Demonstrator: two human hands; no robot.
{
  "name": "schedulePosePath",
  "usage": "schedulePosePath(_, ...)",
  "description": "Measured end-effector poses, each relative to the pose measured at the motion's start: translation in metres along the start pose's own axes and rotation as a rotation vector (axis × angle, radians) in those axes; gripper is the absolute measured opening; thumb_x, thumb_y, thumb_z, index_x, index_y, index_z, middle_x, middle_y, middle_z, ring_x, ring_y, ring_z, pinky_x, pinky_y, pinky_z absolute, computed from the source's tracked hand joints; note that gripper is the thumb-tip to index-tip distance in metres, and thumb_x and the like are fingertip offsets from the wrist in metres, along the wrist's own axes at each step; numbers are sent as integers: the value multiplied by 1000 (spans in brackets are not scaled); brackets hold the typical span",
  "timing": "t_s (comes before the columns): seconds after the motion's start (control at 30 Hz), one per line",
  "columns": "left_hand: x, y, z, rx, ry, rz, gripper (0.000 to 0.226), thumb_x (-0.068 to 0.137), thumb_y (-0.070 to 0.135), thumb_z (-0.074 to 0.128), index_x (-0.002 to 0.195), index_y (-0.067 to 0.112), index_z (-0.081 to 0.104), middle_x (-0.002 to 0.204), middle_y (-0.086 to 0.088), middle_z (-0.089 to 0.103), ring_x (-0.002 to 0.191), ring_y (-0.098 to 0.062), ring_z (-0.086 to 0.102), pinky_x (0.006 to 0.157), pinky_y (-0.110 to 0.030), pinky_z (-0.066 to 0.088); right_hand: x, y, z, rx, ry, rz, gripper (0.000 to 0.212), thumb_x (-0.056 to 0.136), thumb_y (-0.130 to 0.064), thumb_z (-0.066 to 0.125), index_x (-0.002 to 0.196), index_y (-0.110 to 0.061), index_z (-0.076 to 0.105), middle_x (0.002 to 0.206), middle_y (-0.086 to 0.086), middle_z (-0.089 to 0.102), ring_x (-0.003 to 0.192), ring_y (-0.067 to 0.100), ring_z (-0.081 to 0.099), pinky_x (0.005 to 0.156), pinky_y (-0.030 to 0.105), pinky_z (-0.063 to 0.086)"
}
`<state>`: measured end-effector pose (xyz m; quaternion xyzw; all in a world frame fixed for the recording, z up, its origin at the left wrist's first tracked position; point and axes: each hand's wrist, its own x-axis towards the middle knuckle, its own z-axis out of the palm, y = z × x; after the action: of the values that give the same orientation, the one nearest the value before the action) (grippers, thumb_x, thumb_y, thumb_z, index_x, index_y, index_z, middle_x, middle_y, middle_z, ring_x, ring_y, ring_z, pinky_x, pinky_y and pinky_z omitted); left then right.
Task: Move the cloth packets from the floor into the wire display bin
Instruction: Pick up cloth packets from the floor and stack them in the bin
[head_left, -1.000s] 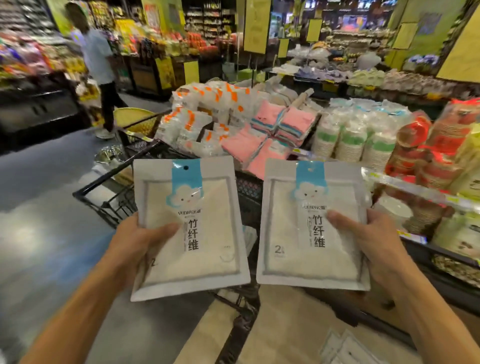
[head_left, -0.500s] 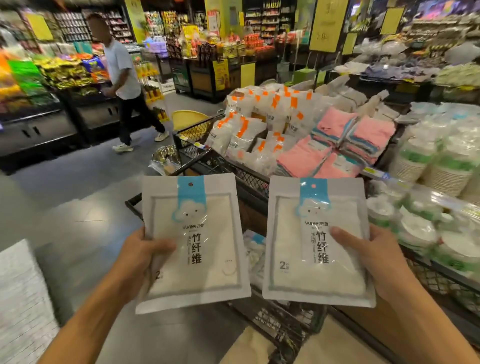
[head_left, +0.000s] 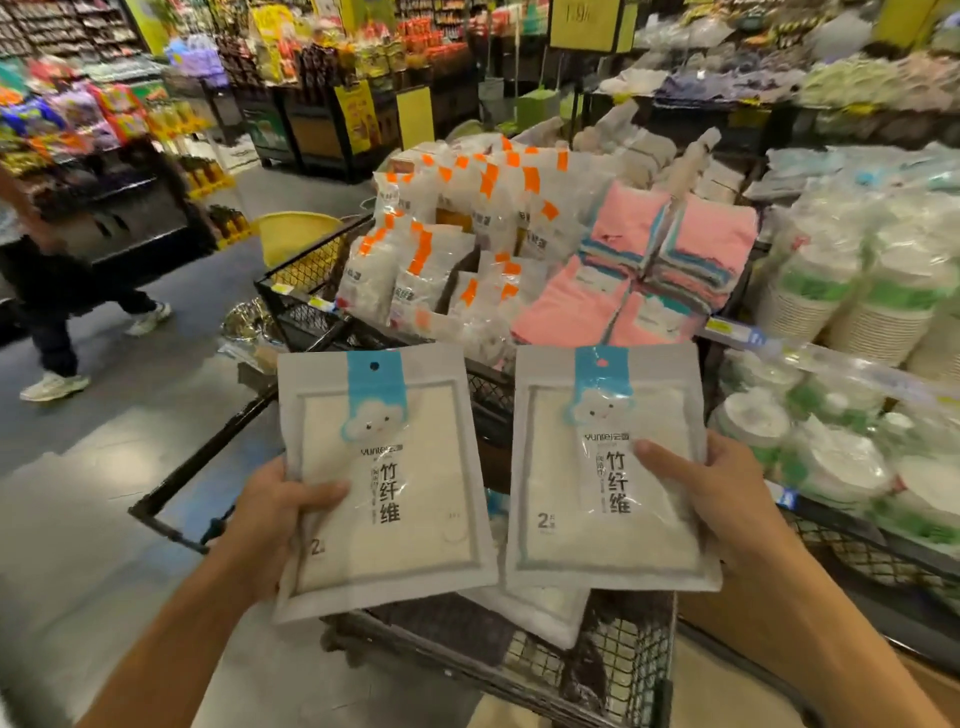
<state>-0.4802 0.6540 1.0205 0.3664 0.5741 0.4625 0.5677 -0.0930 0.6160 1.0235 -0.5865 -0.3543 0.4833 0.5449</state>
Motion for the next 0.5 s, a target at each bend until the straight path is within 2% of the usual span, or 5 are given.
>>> schedulePosePath(0.13,72,-13,1,46,-84,-55,27,81,-7,68,106,3,68,95,-17,79,82,-34,77,57,-38,63,25,28,17,44,106,68,22,91,-11,75,111,-4,72,103,15,80,95,37,77,86,53,62)
schedulePosePath(0.23,130,-34,-5,107,-194,-120,36,83,0,71,119,4,68,110,-18,76,99,-38,74,80,-50,62,39,54,32,12,226,136,20,92,-11,75,109,-2,72,104,22,78,95,38,76,89,63,59)
schedulePosePath(0.27,148,-42,-8,123,-233,-143,39,83,2,73,121,6,67,112,-18,76,102,-38,74,87,-54,60,44,64,36,-8,267,162,19,92,-10,74,109,0,71,101,22,78,90,35,76,84,59,62)
schedulePosePath(0.37,196,-70,-9,203,-337,-213,47,79,12,82,122,11,66,113,-13,77,102,-35,74,89,-58,58,54,95,46,-60,330,208,17,94,-8,71,108,0,71,90,10,81,78,20,79,61,28,62)
schedulePosePath(0.5,246,-122,-4,301,-343,-305,26,90,0,68,114,10,66,101,-8,79,92,-29,77,75,-47,61,72,149,53,-77,341,307,18,93,-13,72,110,-7,71,97,9,81,85,23,80,63,29,64)
